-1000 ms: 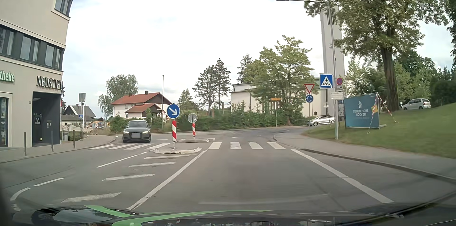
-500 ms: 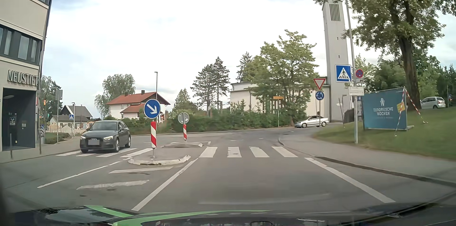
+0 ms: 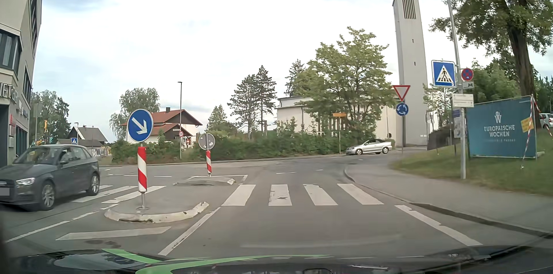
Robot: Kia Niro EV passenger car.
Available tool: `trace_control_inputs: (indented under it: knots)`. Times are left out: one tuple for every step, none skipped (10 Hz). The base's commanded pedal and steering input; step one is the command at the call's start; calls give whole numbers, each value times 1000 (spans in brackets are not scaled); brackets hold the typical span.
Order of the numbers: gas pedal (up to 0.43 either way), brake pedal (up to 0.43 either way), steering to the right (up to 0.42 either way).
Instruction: Follow the waypoints while adhering to traffic rules and regulations
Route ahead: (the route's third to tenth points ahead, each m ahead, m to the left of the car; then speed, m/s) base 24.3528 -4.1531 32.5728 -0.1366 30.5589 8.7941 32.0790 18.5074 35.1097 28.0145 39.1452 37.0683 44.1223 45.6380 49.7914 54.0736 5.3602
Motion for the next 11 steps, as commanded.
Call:
trace_control_inputs:
  knots:
    - [0, 24, 4]
    - [0, 73, 3]
    - [0, 134, 0]
    - [0, 152, 0]
    - [0, 159, 1]
    - [0, 152, 4]
    - [0, 165, 3]
    - [0, 171, 0]
    - [0, 165, 0]
    - [0, 152, 0]
    - [0, 152, 0]
